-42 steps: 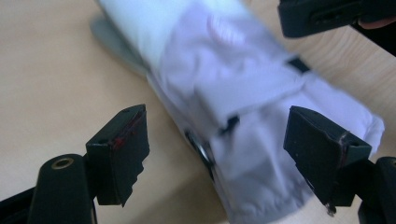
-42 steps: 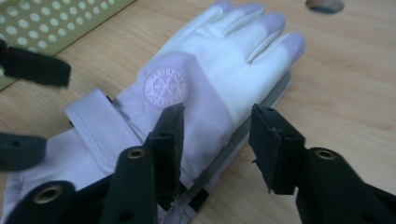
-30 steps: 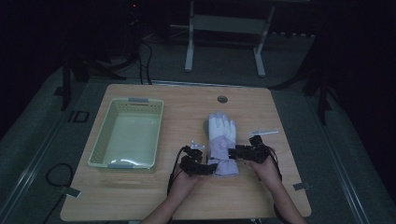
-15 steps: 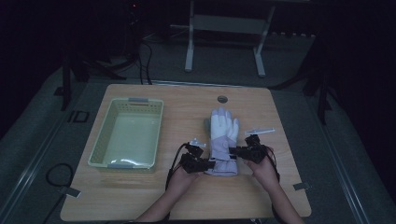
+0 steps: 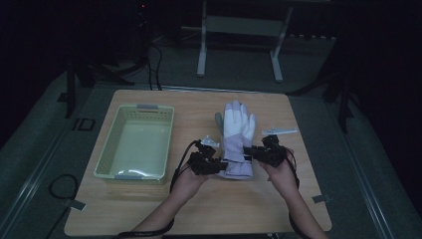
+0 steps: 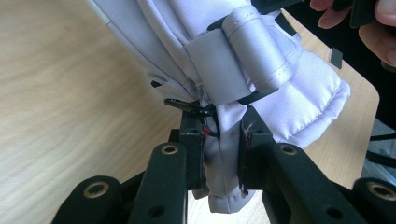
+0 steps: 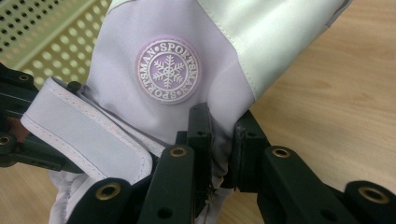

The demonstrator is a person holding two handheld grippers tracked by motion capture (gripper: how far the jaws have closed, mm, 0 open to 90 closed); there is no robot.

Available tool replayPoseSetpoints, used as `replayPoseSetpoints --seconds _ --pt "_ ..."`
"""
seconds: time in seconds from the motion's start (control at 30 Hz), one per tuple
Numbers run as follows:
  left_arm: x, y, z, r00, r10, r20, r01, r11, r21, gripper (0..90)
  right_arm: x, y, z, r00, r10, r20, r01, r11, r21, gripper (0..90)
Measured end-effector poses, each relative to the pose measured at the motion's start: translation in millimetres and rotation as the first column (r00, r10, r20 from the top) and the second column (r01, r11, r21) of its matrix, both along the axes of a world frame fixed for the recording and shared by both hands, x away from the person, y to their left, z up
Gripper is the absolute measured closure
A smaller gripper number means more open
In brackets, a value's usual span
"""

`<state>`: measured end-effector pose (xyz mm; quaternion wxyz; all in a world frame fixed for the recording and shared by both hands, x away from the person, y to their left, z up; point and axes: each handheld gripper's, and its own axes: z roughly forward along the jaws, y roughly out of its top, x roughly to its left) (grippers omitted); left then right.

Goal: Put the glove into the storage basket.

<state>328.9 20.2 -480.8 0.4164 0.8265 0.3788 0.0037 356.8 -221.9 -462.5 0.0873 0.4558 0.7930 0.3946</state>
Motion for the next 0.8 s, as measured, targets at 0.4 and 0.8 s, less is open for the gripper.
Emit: replayPoseSetpoints --seconds 0.4,0.8 --pt "4.7 27.3 27.8 0.9991 -0.024 0.034 0.023 0.9992 0.034 75.8 2.9 26.5 26.9 0.9990 0.020 0.040 -0.021 1.000 0.010 80.0" --pt "6.3 63.3 45.7 0.9979 -0.037 0.053 0.034 0.9970 0.070 75.9 5.6 61.2 42.4 0.9982 0.029 0.052 -0.030 0.999 0.020 80.1"
